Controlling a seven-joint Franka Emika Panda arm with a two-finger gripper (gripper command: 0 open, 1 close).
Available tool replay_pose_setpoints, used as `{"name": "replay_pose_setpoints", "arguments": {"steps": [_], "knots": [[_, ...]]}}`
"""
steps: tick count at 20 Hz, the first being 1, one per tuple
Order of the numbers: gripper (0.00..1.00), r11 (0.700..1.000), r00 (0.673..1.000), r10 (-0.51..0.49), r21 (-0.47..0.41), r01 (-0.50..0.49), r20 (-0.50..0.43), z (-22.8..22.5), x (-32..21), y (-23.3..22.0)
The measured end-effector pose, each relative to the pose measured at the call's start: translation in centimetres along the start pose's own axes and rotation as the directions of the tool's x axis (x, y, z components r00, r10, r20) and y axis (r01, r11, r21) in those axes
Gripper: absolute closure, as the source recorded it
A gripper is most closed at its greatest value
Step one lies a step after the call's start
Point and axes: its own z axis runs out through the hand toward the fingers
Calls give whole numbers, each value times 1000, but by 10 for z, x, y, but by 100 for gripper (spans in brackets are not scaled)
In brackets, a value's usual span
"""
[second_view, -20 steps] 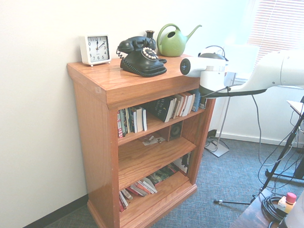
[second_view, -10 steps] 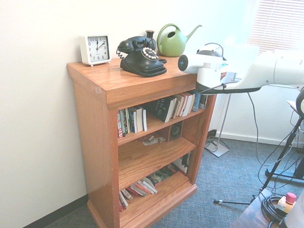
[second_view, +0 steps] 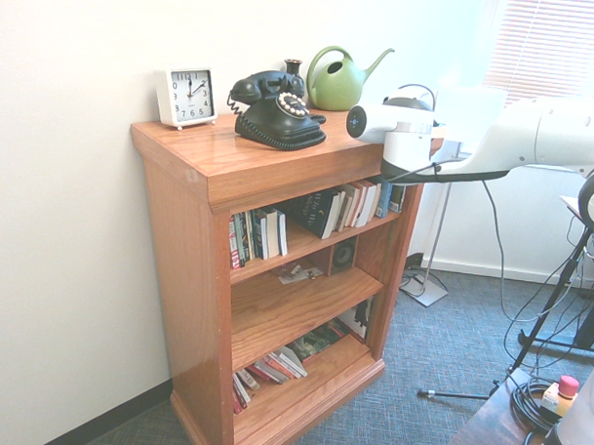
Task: Organize the shelf
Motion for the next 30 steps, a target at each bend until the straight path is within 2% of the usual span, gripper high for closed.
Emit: {"name": "replay_pose_setpoints", "arguments": {"steps": [6, 11, 14, 17, 22, 30], "knots": [[100, 999, 998, 44, 29, -45, 39, 6, 0, 2], [100, 985, 987, 115, 116, -127, 108, 0, 9, 27], [100, 964, 972, 164, 181, -194, 167, -6, 15, 57], [100, 924, 947, 210, 267, -274, 243, -13, 17, 95], [100, 828, 915, 214, 432, -356, 343, -34, -21, 145], [100, 669, 892, 180, 613, -421, 415, -54, -121, 167]]}}
